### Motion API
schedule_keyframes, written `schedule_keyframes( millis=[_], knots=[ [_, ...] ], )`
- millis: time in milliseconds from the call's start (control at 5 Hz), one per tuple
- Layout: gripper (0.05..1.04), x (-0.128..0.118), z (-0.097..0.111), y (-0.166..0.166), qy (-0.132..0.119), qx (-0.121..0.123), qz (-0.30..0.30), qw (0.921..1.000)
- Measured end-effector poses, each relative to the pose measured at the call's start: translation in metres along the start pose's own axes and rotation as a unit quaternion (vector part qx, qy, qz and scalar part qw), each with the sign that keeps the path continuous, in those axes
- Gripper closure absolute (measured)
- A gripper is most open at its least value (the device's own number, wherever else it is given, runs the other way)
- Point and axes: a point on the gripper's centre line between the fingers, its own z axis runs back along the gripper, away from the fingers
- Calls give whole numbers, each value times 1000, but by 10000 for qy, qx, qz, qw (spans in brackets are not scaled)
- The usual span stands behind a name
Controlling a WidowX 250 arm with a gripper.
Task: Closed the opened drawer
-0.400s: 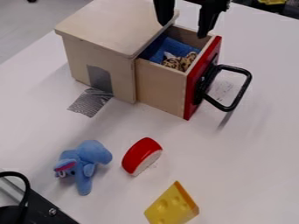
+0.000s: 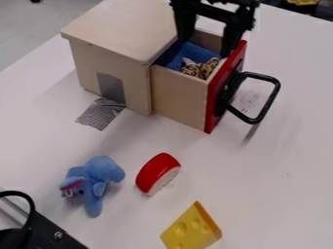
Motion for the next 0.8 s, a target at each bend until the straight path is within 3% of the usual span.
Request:
schedule_keyframes(
  millis=[400, 800],
  knots=[
    [85, 31, -29, -60, 15, -4, -350, 9994],
    [85, 44, -73, -79, 330, 217, -339, 9986]
  ],
)
